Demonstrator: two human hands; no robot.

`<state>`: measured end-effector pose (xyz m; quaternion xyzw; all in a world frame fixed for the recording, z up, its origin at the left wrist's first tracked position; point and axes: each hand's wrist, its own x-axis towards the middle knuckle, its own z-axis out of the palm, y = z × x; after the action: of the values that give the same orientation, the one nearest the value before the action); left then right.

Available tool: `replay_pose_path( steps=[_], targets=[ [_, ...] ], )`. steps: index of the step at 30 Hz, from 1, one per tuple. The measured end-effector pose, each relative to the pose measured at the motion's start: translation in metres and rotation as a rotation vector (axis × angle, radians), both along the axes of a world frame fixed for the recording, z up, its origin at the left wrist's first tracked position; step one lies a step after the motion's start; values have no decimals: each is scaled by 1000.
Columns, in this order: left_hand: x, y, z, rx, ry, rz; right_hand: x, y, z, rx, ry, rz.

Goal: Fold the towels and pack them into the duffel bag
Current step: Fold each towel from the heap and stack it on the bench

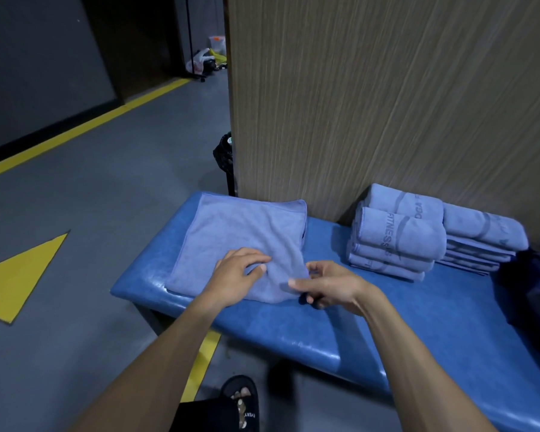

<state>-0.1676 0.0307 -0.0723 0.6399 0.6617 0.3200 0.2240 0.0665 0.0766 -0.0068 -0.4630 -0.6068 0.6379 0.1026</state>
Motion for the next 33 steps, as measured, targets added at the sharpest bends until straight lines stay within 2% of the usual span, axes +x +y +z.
replay_pose_path(
  steps=[3,7,13,18,19,21,23,25,30,31,33],
  targets=[
    [0,0,1,-4,3,-2,5,1,3,50,-231,66],
    [-1,2,-2,-4,-2,-3,6,-2,3,146,-130,-52],
    [-2,1,-1,-28,27,-12,6,-7,-4,236,-376,-18],
    [-13,-3,10,-12,-96,-67,-3,-6,-1,180,-310,-138],
    [-17,-6,12,24,-84,-64,-6,-7,-3,181,-289,-168],
    [-28,-12,12,106,58,-28,-11,-7,-8,180,-238,-250],
    [-38,-22,13,43,262,-17,-13,-9,-12,195,-213,-328],
    [-45,-34,13,-51,386,-74,-10,-12,-10,169,-228,-315],
    [-59,-54,21,-61,442,-197,7,-20,20,-59,-443,47],
    [-62,-51,24,-62,421,-207,7,-18,25,-51,-464,47],
    [-66,-38,32,-27,343,-211,3,-4,22,116,-464,-65]
  ],
)
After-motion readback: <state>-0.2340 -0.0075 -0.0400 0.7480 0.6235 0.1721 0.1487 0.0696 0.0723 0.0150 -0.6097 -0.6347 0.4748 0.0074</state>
